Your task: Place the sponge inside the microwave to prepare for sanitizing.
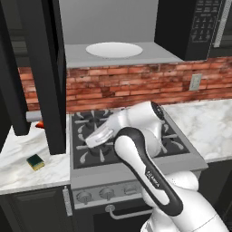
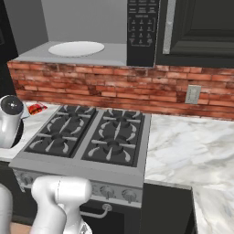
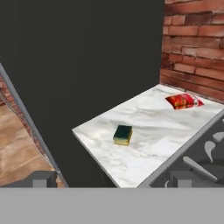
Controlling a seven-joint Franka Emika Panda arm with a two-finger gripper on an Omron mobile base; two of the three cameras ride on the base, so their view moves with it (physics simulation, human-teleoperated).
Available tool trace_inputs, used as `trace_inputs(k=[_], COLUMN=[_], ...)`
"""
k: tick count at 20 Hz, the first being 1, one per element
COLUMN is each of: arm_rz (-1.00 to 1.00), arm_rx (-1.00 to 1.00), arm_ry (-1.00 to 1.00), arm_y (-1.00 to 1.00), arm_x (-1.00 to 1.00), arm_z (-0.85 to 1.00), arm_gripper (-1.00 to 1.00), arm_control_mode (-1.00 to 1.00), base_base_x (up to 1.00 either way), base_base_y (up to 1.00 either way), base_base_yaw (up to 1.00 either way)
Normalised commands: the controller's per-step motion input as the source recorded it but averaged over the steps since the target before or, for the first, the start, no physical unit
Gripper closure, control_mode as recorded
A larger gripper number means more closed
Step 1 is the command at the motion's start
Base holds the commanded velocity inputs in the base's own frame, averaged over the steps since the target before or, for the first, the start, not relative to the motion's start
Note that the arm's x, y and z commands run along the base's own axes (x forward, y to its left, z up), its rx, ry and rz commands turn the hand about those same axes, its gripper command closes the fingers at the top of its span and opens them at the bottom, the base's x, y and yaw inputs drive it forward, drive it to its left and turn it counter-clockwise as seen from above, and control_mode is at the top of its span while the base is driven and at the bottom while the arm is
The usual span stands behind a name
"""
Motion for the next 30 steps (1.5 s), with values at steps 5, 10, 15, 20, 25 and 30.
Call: trace_inputs(k=[5, 10, 15, 20, 25, 30], arm_rz=[-0.04, -0.1, -0.15, -0.19, -0.16, -0.03], arm_rx=[-0.01, 0.0, 0.0, 0.0, 0.0, 0.05], arm_ry=[0.04, 0.01, 0.06, 0.08, 0.1, 0.11], arm_y=[0.32, 0.36, 0.3, 0.34, 0.23, 0.12], arm_x=[0.26, 0.21, 0.19, 0.19, 0.17, 0.05], arm_z=[-0.25, -0.3, -0.27, -0.28, -0.14, -0.03], arm_gripper=[-1.0, -1.0, -1.0, -1.0, -1.0, -1.0], arm_control_mode=[-1.0, -1.0, -1.0, -1.0, -1.0, -1.0], base_base_x=[0.0, 0.0, 0.0, 0.0, 0.0, 0.0], base_base_y=[0.0, 0.0, 0.0, 0.0, 0.0, 0.0], base_base_yaw=[0.0, 0.0, 0.0, 0.0, 0.0, 0.0])
